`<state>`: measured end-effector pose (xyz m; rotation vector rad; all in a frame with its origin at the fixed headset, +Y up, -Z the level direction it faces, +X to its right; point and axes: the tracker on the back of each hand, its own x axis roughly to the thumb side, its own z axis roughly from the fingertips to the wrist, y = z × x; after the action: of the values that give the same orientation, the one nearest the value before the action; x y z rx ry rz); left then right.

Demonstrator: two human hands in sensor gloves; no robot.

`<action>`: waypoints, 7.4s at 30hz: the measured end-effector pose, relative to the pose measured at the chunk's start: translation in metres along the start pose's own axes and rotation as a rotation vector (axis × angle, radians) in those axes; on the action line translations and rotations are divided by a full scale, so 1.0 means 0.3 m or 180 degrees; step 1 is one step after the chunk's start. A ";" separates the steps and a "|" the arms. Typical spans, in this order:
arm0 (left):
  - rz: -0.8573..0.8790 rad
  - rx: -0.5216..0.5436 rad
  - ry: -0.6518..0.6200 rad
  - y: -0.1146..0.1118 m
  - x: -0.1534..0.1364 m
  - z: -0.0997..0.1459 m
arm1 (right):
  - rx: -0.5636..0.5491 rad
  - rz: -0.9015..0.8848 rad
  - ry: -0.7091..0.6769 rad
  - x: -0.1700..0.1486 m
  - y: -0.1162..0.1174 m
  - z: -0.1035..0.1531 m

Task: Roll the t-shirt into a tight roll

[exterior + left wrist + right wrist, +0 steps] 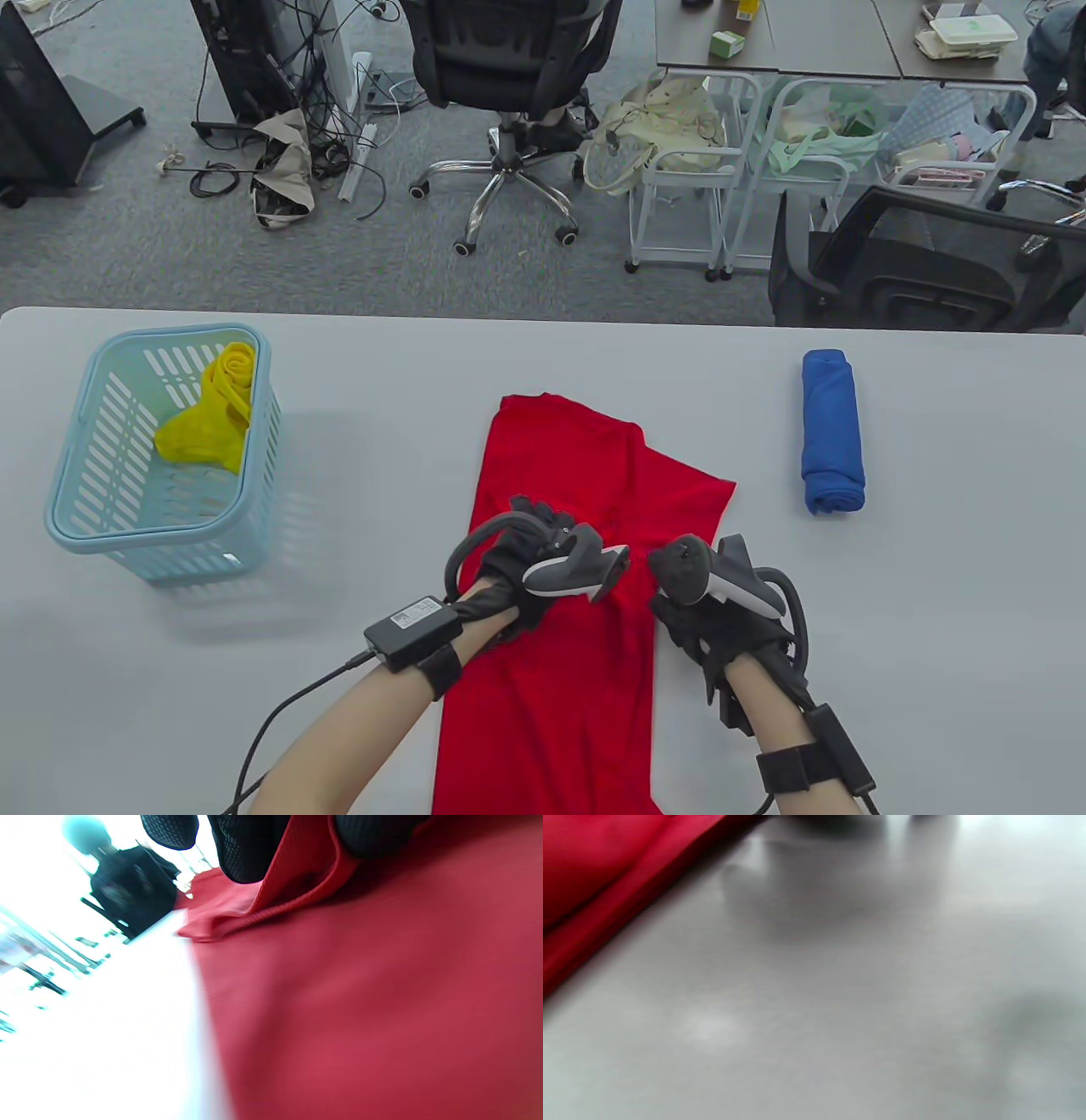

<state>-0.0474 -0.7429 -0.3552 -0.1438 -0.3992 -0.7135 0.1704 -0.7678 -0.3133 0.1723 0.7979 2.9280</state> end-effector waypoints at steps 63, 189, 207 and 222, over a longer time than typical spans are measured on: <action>0.1026 -0.0844 0.0251 -0.310 -0.201 0.191 | 0.0208 0.0601 -0.0157 0.211 0.056 0.026; 0.1858 -0.0784 0.0259 -0.390 -0.324 0.264 | 0.0292 0.0240 0.0594 -0.052 -0.013 0.036; 0.1954 -0.1765 0.0686 -0.501 -0.422 -0.020 | 0.0483 0.0091 0.0823 0.001 -0.075 -0.189; 0.1903 -0.1883 0.0701 -0.465 -0.410 -0.146 | 0.0713 -0.0233 0.1036 -0.112 -0.187 -0.347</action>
<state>-0.2106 -0.7843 -0.4459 -0.7060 0.0846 -0.2299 0.1932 -0.7758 -0.4340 -0.3191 1.1492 2.8278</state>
